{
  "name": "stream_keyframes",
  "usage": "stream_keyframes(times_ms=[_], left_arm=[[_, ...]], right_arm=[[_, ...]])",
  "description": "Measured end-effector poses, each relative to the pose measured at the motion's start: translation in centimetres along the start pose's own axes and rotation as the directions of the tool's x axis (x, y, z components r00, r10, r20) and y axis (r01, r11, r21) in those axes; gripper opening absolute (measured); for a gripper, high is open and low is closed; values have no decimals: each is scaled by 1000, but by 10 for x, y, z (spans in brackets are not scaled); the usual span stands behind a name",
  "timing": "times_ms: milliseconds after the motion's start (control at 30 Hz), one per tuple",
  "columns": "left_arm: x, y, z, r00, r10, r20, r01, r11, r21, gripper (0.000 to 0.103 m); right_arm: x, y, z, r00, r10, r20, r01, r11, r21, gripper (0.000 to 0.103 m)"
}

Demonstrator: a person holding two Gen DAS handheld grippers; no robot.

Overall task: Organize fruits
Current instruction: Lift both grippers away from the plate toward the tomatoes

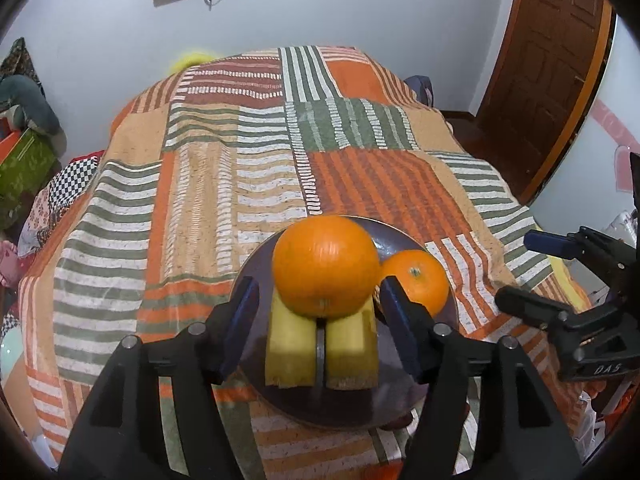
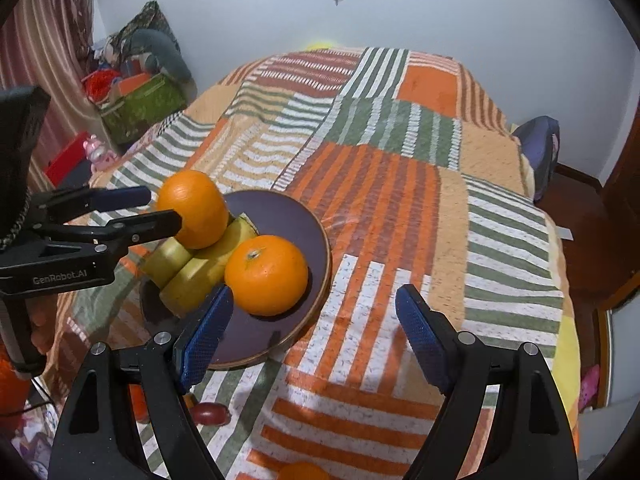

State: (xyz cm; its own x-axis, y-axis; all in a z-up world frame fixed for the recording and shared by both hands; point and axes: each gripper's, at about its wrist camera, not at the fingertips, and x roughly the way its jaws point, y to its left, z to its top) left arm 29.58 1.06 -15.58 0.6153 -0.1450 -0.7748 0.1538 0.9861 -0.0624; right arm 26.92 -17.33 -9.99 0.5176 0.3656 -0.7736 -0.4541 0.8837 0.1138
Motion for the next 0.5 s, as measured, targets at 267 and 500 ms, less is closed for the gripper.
stream_keyframes(times_ms=[267,500], left_arm=[[-39,-1,-17,999,13,40,-13,1000,8,63],[-60,-1,-33,999,23,49,-22,1000,-3,63]], right_arm=[[-29,9,-10,999,-17,45,16,1000,4,81],[-34,15,-13,998,-26,55,27,1000,-7,81]])
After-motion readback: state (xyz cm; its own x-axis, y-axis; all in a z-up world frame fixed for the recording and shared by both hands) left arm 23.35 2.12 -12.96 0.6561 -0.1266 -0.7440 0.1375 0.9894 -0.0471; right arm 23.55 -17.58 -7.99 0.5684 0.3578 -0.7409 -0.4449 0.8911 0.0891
